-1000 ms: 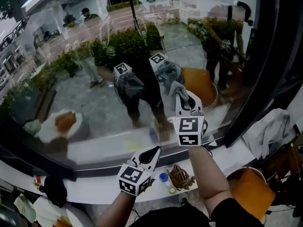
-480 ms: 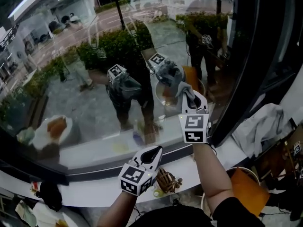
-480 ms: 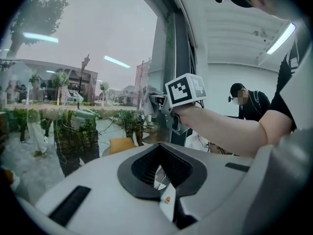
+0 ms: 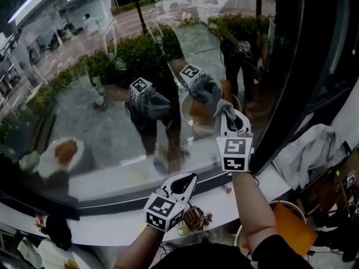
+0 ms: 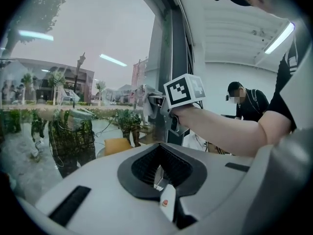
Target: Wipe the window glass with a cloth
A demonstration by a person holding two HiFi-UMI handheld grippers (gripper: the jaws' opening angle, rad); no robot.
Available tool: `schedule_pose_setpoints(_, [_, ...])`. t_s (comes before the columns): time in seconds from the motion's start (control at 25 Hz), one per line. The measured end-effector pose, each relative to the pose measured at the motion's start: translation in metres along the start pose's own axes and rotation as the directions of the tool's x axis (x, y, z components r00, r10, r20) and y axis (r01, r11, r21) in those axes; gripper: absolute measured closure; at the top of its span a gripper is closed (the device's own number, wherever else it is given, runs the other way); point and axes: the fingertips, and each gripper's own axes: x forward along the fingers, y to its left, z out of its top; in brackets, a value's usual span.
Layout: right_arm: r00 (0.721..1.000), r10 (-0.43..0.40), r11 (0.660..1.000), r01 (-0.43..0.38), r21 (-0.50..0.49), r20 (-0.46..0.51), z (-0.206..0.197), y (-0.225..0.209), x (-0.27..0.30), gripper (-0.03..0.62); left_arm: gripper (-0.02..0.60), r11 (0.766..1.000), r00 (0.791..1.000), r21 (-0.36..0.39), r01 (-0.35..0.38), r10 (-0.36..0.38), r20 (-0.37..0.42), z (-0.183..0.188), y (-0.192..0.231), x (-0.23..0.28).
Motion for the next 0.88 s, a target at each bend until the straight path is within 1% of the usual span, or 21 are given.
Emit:
schedule_pose_setpoints(0.08, [1.000, -0.006, 1.000, 0.006, 0.005, -0.002, -0.001, -0.001, 0.000, 0.553, 0.574, 1.000, 1.000, -0.001, -0.005, 0.005, 0.001, 0.002, 0.004, -0.002])
schedule_pose_setpoints(0.2, [1.000, -0.013, 1.000, 0.013, 0.009, -0.005, -0.001, -0.001, 0.000, 0.553, 0.574, 1.000, 1.000, -0.021, -0.016, 0.016, -0.002, 0.005, 0.009, -0.007])
schedule_pose_setpoints(0.44, [1.000, -0.022, 1.000, 0.022, 0.020, 0.003, 0.001, -0.002, -0.002, 0.554, 0.574, 1.000, 1.000, 0.000, -0.017, 0.017, 0.009, 0.004, 0.009, -0.011])
schedule_pose_setpoints(0.88, [1.000, 0.027, 0.999, -0.027, 0.019, -0.007, 0.001, 0.001, 0.000, 0.553, 0.574, 1.000, 0.999, 0.006, -0.026, 0.026, 0.019, 0.012, 0.001, -0.006])
